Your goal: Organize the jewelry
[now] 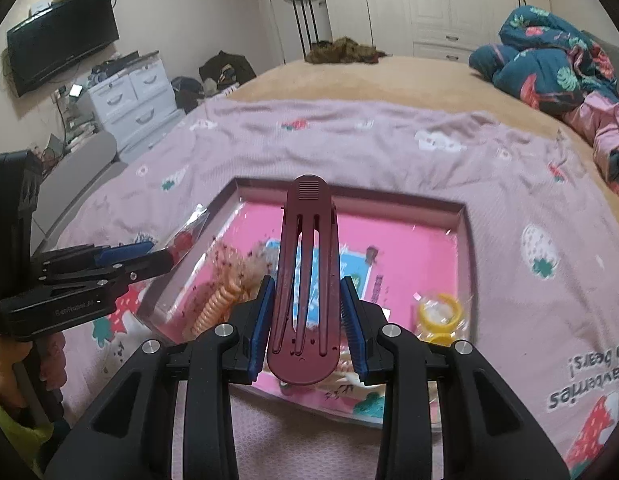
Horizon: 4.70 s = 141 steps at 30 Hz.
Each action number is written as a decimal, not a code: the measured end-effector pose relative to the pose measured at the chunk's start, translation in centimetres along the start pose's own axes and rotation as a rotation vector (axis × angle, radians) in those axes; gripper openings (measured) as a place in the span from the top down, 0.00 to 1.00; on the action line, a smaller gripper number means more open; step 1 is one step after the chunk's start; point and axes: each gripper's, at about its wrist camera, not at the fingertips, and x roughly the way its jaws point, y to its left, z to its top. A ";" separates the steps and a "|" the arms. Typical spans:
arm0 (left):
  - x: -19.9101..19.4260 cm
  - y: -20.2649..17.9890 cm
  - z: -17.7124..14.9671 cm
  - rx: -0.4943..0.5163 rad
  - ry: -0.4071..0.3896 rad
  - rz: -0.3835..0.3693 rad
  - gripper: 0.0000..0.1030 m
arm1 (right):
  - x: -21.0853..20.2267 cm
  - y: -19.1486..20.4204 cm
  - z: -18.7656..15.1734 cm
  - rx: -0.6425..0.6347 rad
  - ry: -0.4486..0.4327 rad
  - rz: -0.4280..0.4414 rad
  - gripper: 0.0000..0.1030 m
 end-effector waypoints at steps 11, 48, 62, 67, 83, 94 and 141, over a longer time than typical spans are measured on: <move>1.7 1.0 -1.0 -0.016 0.031 0.003 0.72 | 3.3 1.1 -2.1 0.008 0.082 0.011 0.69; 2.2 -0.2 -1.7 0.010 0.057 0.005 0.69 | 1.2 1.8 -3.2 0.031 0.079 -0.023 0.54; -3.0 -2.0 -1.0 0.019 -0.033 0.002 0.43 | -6.4 0.6 -4.0 0.062 -0.045 -0.096 0.22; -6.6 -2.7 -1.2 0.018 -0.098 -0.007 0.27 | -9.4 0.4 -4.4 0.063 -0.095 -0.121 0.15; -14.1 -4.3 -5.0 0.027 -0.227 -0.025 0.09 | -16.3 1.6 -6.9 0.071 -0.189 -0.176 0.04; -14.8 -4.1 -9.4 0.030 -0.208 -0.011 0.09 | -17.3 2.6 -9.4 0.075 -0.202 -0.180 0.04; -14.3 -3.8 -13.2 -0.002 -0.172 0.044 0.09 | -14.6 4.1 -13.5 0.067 -0.117 -0.133 0.04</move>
